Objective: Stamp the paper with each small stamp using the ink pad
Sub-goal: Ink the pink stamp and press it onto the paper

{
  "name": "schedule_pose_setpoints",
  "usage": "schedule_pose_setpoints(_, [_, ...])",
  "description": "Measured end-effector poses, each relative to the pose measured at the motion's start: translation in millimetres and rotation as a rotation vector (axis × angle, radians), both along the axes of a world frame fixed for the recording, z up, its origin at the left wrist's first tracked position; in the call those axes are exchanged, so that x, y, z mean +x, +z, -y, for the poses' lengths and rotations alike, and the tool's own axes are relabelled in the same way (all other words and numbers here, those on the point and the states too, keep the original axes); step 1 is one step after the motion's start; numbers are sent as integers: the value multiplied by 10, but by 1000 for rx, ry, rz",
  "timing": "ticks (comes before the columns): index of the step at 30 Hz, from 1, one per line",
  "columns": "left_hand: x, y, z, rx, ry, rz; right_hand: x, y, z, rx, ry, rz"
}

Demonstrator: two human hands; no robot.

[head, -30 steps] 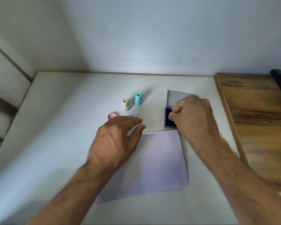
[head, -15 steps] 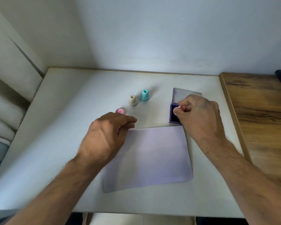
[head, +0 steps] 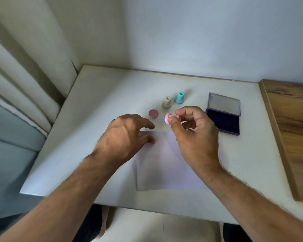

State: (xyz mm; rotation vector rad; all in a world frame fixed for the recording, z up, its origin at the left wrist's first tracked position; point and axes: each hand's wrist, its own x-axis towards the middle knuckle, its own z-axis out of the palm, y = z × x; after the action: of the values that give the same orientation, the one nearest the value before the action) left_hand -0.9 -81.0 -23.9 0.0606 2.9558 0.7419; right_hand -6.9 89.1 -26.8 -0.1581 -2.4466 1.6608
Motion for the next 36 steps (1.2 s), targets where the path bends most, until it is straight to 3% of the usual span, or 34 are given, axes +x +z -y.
schedule_pose_setpoints(11, [-131, -233, 28, 21, 12, 36, -55, -124, 76, 70, 85, -57])
schedule_pose_setpoints(20, [-72, -267, 92, 54, 154, 5, -115, -201, 147, -127, 145, 152])
schedule_pose_setpoints(23, [-69, -214, 144, 137, 191, 71, -104, -195, 183, -126, 212, 205])
schedule_pose_setpoints(30, [-98, -216, 275, 177, 216, 167, -168, -200, 248, -3, 219, 269])
schedule_pose_setpoints(36, [-107, -239, 295, 200, 220, 167, -144, -183, 357, 204, 287, 118])
